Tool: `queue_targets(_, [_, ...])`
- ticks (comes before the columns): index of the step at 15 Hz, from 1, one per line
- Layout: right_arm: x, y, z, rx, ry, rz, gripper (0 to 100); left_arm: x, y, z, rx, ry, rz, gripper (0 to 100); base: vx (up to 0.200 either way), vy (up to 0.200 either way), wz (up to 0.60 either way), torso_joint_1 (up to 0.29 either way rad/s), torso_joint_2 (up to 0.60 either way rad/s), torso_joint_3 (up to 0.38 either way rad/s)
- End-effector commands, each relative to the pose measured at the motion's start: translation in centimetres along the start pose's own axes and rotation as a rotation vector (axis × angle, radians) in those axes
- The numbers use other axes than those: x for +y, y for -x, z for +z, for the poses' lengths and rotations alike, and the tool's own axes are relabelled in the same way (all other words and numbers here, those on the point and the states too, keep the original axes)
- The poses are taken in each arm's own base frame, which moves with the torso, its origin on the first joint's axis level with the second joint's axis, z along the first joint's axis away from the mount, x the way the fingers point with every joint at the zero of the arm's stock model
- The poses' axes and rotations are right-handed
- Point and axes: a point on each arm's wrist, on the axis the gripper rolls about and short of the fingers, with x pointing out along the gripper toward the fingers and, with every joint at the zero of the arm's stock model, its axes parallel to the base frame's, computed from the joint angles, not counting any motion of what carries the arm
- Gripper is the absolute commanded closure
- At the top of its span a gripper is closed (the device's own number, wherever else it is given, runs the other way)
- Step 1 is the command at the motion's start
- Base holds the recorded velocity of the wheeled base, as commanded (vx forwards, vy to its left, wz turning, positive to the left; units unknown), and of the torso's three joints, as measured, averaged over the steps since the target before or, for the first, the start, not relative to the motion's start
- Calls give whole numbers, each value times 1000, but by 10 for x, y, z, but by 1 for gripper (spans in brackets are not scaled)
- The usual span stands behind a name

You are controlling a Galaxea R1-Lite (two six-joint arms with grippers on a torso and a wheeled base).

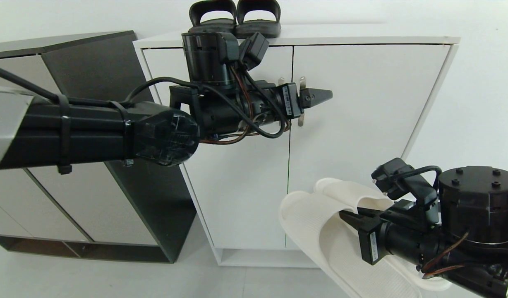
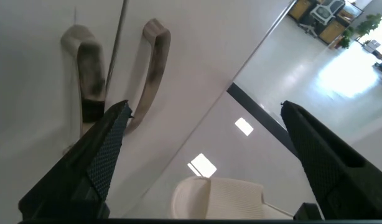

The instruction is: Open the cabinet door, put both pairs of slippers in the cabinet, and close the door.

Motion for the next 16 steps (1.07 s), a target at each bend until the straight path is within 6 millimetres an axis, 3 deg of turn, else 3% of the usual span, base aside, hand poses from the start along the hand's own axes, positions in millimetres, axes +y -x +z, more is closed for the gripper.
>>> queue_targets(1, [0, 0, 0, 1, 1, 0, 100, 6, -7, -2, -12, -2, 38, 0, 0, 0, 0, 0, 0, 0])
queue_targets(6, [0, 0, -1, 4, 1, 1, 100, 12, -21, -7, -17, -2, 43, 0, 0, 0, 0, 0, 0, 0])
queue_targets(12, [1, -4, -4, 19, 5, 0, 100, 13, -23, -7, -17, -3, 39, 0, 0, 0, 0, 0, 0, 0])
queue_targets(13, [1, -4, -5, 22, 5, 0, 100, 13, -24, -8, -16, -3, 36, 100, 0, 0, 0, 0, 0, 0])
queue_targets(16, [1, -4, -5, 24, 7, 3, 100, 10, -22, -5, -21, -5, 28, 100, 0, 0, 0, 0, 0, 0])
